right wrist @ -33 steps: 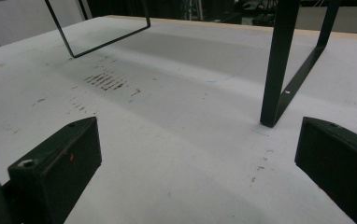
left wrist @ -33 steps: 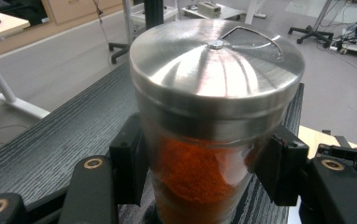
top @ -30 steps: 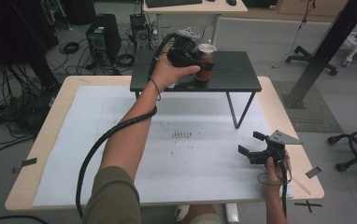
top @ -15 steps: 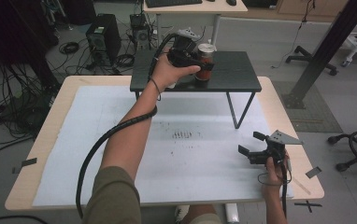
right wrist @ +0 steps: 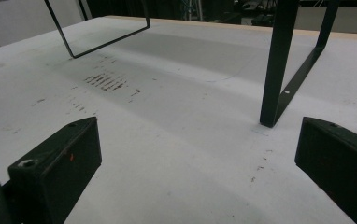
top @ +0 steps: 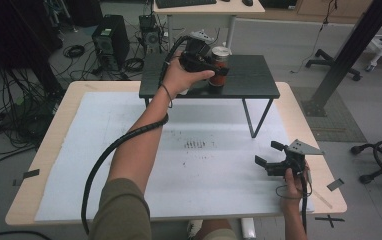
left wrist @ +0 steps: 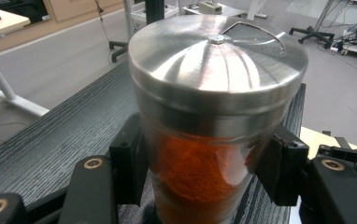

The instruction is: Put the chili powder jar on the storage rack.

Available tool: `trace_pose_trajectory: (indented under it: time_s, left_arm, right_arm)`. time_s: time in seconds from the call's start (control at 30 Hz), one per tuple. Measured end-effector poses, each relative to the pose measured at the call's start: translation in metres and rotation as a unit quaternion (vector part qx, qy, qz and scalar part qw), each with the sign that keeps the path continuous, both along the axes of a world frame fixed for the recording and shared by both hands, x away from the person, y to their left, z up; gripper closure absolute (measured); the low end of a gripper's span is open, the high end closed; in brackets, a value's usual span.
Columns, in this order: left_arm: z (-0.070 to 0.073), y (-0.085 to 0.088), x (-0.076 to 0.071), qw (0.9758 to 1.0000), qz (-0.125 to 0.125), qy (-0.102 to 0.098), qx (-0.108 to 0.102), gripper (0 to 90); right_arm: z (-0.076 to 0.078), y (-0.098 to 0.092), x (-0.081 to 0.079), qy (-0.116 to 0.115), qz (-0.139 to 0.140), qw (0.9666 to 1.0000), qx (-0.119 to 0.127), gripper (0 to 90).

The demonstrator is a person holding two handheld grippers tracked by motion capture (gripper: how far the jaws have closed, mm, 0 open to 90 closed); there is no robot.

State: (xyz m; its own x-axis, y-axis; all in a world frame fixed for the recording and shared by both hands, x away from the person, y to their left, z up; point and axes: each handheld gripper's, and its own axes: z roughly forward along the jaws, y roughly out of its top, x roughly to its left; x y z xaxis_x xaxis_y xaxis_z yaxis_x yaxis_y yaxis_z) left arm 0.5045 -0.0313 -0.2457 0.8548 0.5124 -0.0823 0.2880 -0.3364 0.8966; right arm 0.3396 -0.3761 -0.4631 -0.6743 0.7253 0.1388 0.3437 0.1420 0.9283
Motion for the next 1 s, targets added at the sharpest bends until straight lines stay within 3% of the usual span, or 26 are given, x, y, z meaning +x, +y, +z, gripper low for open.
trace_pose_trajectory:
  time_s: [1.0]
  left_arm:
    - [-0.0025,-0.0016,-0.0006,1.0,0.004,0.003,0.004,41.2]
  right_arm:
    - [0.0004,-0.0001,-0.0006,0.0,-0.001,1.0,0.0,0.3]
